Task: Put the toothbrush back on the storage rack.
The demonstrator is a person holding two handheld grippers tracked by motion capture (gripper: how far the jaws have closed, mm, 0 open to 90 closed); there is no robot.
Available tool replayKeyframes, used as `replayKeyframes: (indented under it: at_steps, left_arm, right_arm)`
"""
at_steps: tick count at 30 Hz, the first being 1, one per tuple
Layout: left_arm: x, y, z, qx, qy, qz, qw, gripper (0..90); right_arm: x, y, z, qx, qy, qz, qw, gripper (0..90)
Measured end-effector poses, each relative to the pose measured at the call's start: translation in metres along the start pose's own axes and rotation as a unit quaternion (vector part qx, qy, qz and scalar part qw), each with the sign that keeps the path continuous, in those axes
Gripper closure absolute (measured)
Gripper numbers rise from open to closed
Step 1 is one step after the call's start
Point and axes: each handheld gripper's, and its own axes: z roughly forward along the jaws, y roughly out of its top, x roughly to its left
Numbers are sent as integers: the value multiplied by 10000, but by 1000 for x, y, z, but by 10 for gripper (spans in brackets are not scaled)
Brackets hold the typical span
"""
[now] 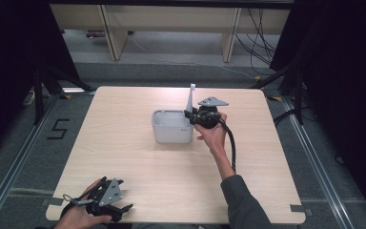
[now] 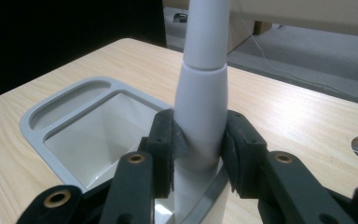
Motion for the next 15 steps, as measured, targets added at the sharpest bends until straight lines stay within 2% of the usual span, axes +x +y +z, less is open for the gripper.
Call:
replayKeyframes:
  at_steps: [2,5,7,10,12,13,15]
  left_arm:
    - [0,0,0,6,1,3,10000,164]
    - [-1,0,0,-26,10,-16,10000,164]
    - [0,0,0,8,14,11,10000,164]
    - [-1,0,0,-58,18,-50,10000,164]
    - [-1,0,0,19,-18,-33,10000,164]
    - [0,0,0,14,-20,-42,10000,164]
    - [-1,0,0,-49,-20,-85,10000,164]
  right_arm:
    - [0,0,0,-29,-86,-69,9999,666]
    - [1,0,1,7,-39,8,10000,666]
    - [1,0,1,-27,-72,-105,9999,667]
    - [1,0,1,-14,-65,-72,10000,671]
    - [1,1,-1,-77,-77,-84,9999,670]
    - [2,2,-1,-157,-57,-15,9999,666]
    - [2,3,-3,-159,-72,16,9998,599]
